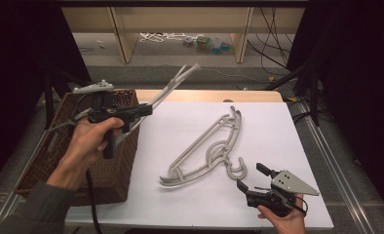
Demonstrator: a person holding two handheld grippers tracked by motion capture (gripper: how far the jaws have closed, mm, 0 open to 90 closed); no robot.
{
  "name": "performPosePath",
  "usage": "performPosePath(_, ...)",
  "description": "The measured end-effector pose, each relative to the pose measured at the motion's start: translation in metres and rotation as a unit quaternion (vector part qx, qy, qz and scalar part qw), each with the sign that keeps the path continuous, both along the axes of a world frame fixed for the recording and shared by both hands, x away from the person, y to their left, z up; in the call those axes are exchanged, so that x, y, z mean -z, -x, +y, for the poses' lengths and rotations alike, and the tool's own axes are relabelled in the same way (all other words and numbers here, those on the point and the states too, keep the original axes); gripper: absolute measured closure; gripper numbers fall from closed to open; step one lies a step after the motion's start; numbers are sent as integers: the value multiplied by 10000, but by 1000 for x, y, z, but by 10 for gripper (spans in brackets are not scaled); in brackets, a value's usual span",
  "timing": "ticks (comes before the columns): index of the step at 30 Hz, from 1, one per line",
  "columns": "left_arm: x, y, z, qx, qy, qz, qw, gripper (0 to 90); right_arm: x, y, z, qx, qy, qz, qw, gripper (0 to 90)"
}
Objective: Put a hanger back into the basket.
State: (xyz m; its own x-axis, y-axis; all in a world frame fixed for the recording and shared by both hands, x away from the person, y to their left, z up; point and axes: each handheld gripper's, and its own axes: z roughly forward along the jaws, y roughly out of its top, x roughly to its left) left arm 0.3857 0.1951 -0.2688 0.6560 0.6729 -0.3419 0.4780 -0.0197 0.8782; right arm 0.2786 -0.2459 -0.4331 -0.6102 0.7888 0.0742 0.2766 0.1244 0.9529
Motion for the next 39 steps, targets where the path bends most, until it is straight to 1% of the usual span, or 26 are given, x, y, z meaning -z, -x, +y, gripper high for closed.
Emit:
performPosePath(1, 0, 2, 7, -25, 5, -52, 10000, 817, 0, -1, 1, 12, -36, -47, 10000, 158)
performPosePath(2, 0, 4, 15, -68, -36, -36, 10000, 817, 0, 0, 0, 29, 45, -14, 10000, 158)
performPosePath(3, 1, 5, 21, -127, -84, -34, 9999, 817, 0, 0, 0, -3, 8, 1, 10000, 158)
performPosePath(4, 2, 7, 28, -176, -101, -37, 9998, 817, 0, 0, 0, 16, 60, 30, 10000, 159)
performPosePath(5, 3, 9, 35, -201, -106, -41, 9997, 817, 1, 0, 0, 13, 37, 29, 10000, 158)
performPosePath(7, 7, 11, 47, -226, -84, -60, 9997, 817, 0, 0, 1, 54, 105, 58, 9999, 158)
performPosePath(8, 9, 12, 53, -253, -96, -65, 9996, 817, 0, 0, 1, 54, 107, 51, 9999, 158)
performPosePath(9, 11, 14, 59, -285, -112, -72, 9995, 817, 0, 1, 1, 55, 89, 100, 9999, 158)
performPosePath(10, 12, 15, 64, -311, -122, -73, 9994, 817, 1, 0, 1, 38, 101, 56, 9999, 159)
performPosePath(12, 16, 18, 75, -345, -156, -98, 9992, 817, 0, 0, 1, 37, 73, 80, 9999, 159)
performPosePath(13, 16, 18, 75, -345, -156, -98, 9992, 817, 0, 0, 1, 37, 73, 80, 9999, 159)
performPosePath(14, 20, 22, 85, -383, -178, -107, 9990, 817, 0, 0, 0, 69, 81, 42, 9999, 159)
performPosePath(16, 24, 26, 95, -452, -141, -94, 9988, 817, 1, -1, -1, 78, 34, 30, 10000, 158)
performPosePath(17, 26, 27, 99, -477, -108, -80, 9988, 817, 1, -2, -1, 64, -11, 44, 10000, 159)
performPosePath(19, 30, 30, 106, -505, -102, -72, 9986, 817, 1, -2, 0, 58, 5, 35, 10000, 159)
performPosePath(20, 30, 30, 106, -505, -102, -72, 9986, 817, 2, -2, 0, 50, -14, 3, 10000, 158)
performPosePath(22, 35, 33, 115, -583, -94, -47, 9982, 817, 2, -2, 1, 47, 2, 8, 10000, 158)
performPosePath(23, 37, 34, 117, -612, -91, -27, 9981, 817, 1, -2, 0, 76, 55, 17, 10000, 159)
performPosePath(24, 38, 36, 120, -615, -103, -19, 9980, 817, 2, -2, 1, 42, -14, 1, 10000, 158)
performPosePath(25, 39, 37, 123, -610, -110, -22, 9981, 817, 1, -1, 0, 58, 93, 53, 9999, 159)
performPosePath(30, 42, 45, 137, -662, -219, -10, 9976, 817, 1, -2, 0, 73, 60, 17, 10000, 158)
performPosePath(31, 43, 46, 140, -669, -263, -22, 9974, 817, 2, -2, 1, 49, -3, 9, 10000, 159)
performPosePath(32, 44, 47, 142, -703, -278, -17, 9971, 817, 2, -3, 1, 51, -5, 12, 10000, 158)
performPosePath(35, 48, 51, 151, -732, -360, -16, 9967, 817, 1, -2, 0, 86, 65, 17, 9999, 159)
performPosePath(37, 51, 52, 156, -757, -395, 18, 9963, 817, 2, -2, 1, 74, 63, 59, 9999, 159)
performPosePath(39, 54, 53, 161, -749, -453, 52, 9961, 817, 1, -2, 0, 91, 88, 41, 9999, 159)
